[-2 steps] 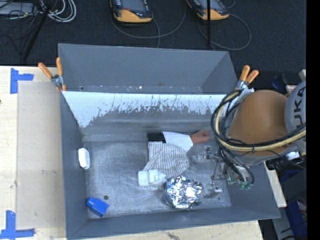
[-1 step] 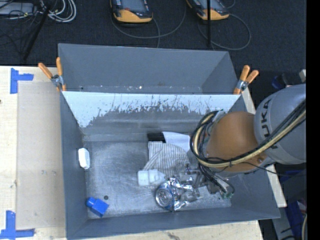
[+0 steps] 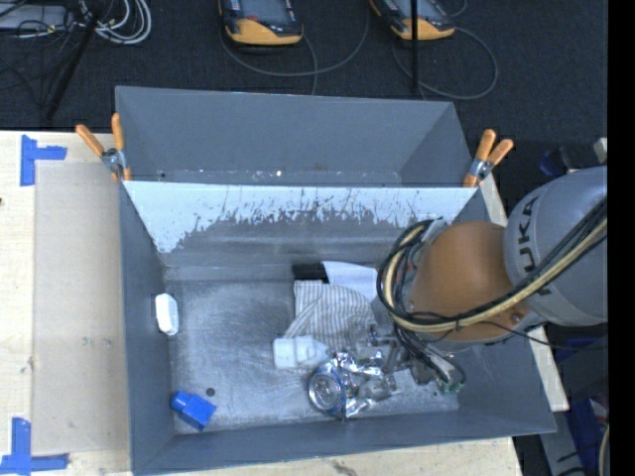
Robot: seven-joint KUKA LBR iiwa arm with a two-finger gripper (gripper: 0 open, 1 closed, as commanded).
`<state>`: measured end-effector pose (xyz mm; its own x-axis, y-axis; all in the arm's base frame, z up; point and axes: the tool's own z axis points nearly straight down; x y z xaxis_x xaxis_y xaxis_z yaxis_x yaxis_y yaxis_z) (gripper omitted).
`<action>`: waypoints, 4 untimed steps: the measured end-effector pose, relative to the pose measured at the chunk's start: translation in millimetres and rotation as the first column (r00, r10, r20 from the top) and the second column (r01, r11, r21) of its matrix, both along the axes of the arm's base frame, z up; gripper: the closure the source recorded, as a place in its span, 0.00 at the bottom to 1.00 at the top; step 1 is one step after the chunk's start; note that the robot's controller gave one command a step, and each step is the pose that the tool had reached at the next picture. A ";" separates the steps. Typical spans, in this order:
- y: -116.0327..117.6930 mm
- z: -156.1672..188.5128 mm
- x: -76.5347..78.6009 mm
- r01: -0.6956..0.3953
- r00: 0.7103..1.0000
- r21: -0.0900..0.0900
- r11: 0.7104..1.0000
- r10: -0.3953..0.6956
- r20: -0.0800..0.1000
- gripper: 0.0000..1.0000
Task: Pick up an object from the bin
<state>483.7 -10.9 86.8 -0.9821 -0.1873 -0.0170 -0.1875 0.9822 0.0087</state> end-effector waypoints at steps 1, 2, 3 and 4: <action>-7.4 -4.0 -3.7 0.004 1.000 -0.010 1.000 -0.004 0.005 0.00; -7.5 -4.2 -3.9 0.004 1.000 -0.010 1.000 -0.004 0.004 0.00; -13.1 -11.7 75.6 -0.165 0.986 -0.006 0.986 0.165 -0.035 1.00; -13.2 -11.7 75.6 -0.165 0.986 -0.006 0.986 0.164 -0.035 1.00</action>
Offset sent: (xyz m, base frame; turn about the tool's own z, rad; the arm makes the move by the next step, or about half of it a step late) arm 0.0000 0.0000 0.0000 0.0000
